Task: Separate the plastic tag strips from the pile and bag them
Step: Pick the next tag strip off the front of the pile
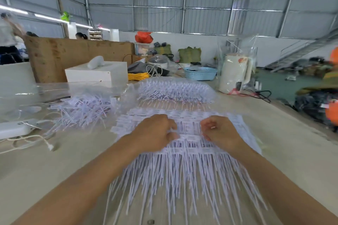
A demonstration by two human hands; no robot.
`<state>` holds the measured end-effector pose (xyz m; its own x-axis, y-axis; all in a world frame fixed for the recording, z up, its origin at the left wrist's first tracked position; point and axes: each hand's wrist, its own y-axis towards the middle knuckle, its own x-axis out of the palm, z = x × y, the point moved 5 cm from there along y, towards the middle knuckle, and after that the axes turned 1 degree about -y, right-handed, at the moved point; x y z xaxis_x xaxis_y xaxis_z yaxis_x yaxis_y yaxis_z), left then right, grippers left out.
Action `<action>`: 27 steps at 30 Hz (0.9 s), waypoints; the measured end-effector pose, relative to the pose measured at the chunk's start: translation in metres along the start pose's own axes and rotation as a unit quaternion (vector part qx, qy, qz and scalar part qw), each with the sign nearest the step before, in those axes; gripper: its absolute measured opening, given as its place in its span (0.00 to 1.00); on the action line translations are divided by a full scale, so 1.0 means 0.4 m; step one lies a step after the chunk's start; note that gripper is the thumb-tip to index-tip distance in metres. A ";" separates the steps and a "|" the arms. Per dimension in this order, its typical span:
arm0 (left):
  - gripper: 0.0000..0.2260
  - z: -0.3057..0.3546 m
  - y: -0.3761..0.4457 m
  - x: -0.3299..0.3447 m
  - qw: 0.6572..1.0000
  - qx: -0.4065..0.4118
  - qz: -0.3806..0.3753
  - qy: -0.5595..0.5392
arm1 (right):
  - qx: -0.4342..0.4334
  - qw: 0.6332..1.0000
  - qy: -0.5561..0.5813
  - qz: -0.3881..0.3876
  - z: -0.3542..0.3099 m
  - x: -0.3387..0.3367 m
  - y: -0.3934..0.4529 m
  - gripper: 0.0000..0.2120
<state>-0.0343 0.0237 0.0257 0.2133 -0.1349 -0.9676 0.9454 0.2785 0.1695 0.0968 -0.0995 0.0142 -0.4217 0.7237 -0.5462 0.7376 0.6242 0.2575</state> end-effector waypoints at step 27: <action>0.10 0.099 0.076 -0.014 0.911 -0.048 -0.060 -0.406 | -0.108 0.987 0.110 0.044 -0.037 -0.087 -0.056 0.10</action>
<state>0.0031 -0.0047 0.0438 0.2587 -0.8176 -0.5144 0.9562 0.2924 0.0160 0.0869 -0.1343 0.0393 -0.4829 0.8099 -0.3330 0.6567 0.5865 0.4740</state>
